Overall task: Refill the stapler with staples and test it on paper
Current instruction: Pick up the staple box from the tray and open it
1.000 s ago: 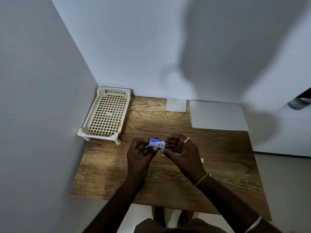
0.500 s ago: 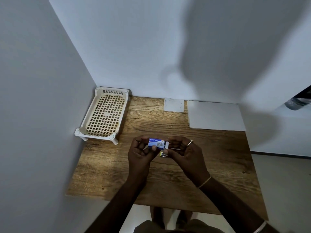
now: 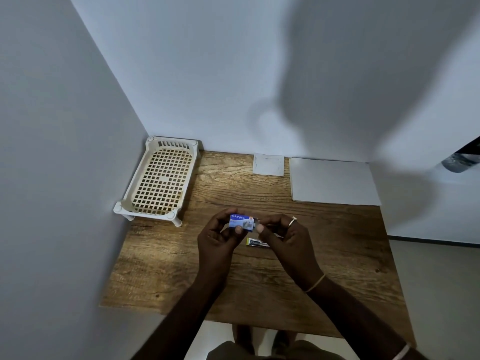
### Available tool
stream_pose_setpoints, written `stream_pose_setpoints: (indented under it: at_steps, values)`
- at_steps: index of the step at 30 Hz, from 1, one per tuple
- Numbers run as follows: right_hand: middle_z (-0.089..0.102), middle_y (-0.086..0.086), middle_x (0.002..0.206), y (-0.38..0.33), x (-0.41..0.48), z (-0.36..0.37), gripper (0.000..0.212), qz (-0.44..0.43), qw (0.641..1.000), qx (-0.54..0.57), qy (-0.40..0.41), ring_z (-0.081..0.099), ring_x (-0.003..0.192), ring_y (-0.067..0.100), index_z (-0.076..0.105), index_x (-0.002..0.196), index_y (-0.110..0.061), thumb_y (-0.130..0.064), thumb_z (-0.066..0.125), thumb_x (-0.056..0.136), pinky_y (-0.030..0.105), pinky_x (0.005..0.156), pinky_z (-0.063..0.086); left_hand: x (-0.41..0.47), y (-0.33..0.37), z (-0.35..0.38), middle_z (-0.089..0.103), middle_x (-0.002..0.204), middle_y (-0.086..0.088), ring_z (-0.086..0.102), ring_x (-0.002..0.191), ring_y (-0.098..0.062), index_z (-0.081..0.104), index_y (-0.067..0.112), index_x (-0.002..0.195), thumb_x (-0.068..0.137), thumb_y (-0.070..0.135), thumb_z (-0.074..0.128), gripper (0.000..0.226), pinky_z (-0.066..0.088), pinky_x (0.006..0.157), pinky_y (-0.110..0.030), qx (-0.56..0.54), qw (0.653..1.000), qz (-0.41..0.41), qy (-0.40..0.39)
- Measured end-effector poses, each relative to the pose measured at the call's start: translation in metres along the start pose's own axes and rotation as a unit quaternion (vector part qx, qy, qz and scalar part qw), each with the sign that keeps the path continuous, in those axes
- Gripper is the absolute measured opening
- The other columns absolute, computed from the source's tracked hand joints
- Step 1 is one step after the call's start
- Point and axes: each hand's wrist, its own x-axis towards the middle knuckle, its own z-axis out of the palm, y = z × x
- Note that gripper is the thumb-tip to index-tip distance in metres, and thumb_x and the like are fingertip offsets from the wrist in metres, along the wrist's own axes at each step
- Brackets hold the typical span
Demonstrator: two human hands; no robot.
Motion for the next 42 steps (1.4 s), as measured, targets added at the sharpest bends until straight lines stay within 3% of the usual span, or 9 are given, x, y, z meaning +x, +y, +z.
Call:
stream_pose_setpoints:
  at_steps: [7, 12, 18, 26, 32, 35, 39, 42]
  values:
    - [0.072, -0.012, 0.103, -0.009, 0.001, -0.004, 0.011, -0.077, 0.991, -0.106, -0.015, 0.07, 0.096, 0.009, 0.076, 0.096, -0.026, -0.024, 0.078, 0.086, 0.028, 0.068, 0.06, -0.002, 0.005, 0.003, 0.073, 0.116, -0.013, 0.071, 0.109, -0.031, 0.068, 0.012, 0.12, 0.087, 0.001, 0.074, 0.035, 0.059, 0.091, -0.041, 0.011, 1.0, 0.011, -0.019]
    - [0.074, -0.012, 0.097, -0.011, 0.001, -0.007, 0.013, -0.033, 0.992, -0.121, -0.004, 0.07, 0.089, 0.005, 0.078, 0.096, -0.025, -0.027, 0.08, 0.084, 0.022, 0.064, 0.058, -0.003, 0.003, 0.003, 0.073, 0.116, -0.014, 0.071, 0.109, -0.032, 0.069, 0.017, 0.12, 0.088, 0.002, 0.074, 0.035, 0.059, 0.09, -0.039, 0.002, 1.0, 0.01, -0.02]
    - [0.076, -0.009, 0.09, -0.012, 0.004, -0.011, 0.011, 0.001, 0.99, -0.135, -0.027, 0.071, 0.086, 0.005, 0.08, 0.094, -0.023, -0.023, 0.08, 0.083, 0.026, 0.07, 0.059, -0.005, 0.0, 0.001, 0.073, 0.118, -0.012, 0.071, 0.11, -0.031, 0.067, 0.012, 0.123, 0.088, 0.003, 0.074, 0.037, 0.059, 0.087, -0.036, -0.006, 1.0, -0.002, -0.03]
    - [0.074, -0.014, 0.077, -0.017, 0.008, -0.014, 0.013, 0.009, 0.969, -0.237, -0.069, 0.068, 0.076, -0.006, 0.081, 0.088, -0.028, -0.025, 0.082, 0.076, 0.011, 0.066, 0.054, -0.01, -0.005, 0.0, 0.073, 0.117, -0.01, 0.071, 0.11, -0.03, 0.07, 0.016, 0.119, 0.086, -0.001, 0.074, 0.037, 0.06, 0.088, -0.04, 0.018, 0.999, -0.005, -0.047]
    - [0.075, -0.011, 0.082, -0.018, 0.007, -0.011, 0.02, 0.032, 0.958, -0.278, -0.065, 0.069, 0.073, -0.004, 0.082, 0.093, -0.027, -0.022, 0.08, 0.074, 0.016, 0.067, 0.057, -0.013, -0.01, 0.0, 0.073, 0.118, -0.012, 0.071, 0.11, -0.033, 0.069, 0.013, 0.122, 0.088, 0.005, 0.075, 0.035, 0.06, 0.086, -0.041, -0.006, 0.999, -0.026, -0.037]
    - [0.076, -0.009, 0.085, -0.02, 0.004, -0.011, 0.023, -0.017, 0.95, -0.303, -0.069, 0.068, 0.075, -0.001, 0.081, 0.096, -0.025, -0.017, 0.076, 0.075, 0.014, 0.069, 0.055, -0.014, -0.012, 0.001, 0.072, 0.119, -0.013, 0.07, 0.112, -0.035, 0.068, 0.012, 0.123, 0.087, 0.014, 0.078, 0.037, 0.06, 0.086, -0.041, -0.027, 0.998, -0.043, -0.033]
    - [0.074, -0.006, 0.087, -0.019, 0.001, -0.012, 0.021, -0.083, 0.927, -0.35, -0.105, 0.066, 0.076, 0.006, 0.08, 0.101, -0.023, -0.018, 0.071, 0.083, 0.029, 0.07, 0.056, -0.014, -0.015, 0.0, 0.072, 0.12, -0.013, 0.07, 0.112, -0.035, 0.069, 0.015, 0.123, 0.084, 0.019, 0.08, 0.041, 0.06, 0.086, -0.039, -0.041, 0.997, -0.055, -0.037]
    - [0.072, -0.004, 0.087, -0.016, 0.0, -0.013, 0.016, -0.099, 0.914, -0.375, -0.119, 0.064, 0.077, 0.009, 0.078, 0.098, -0.02, -0.022, 0.07, 0.084, 0.034, 0.07, 0.056, -0.016, -0.018, -0.001, 0.073, 0.12, -0.012, 0.071, 0.112, -0.033, 0.07, 0.018, 0.122, 0.082, 0.022, 0.081, 0.042, 0.06, 0.085, -0.037, -0.043, 0.996, -0.068, -0.032]
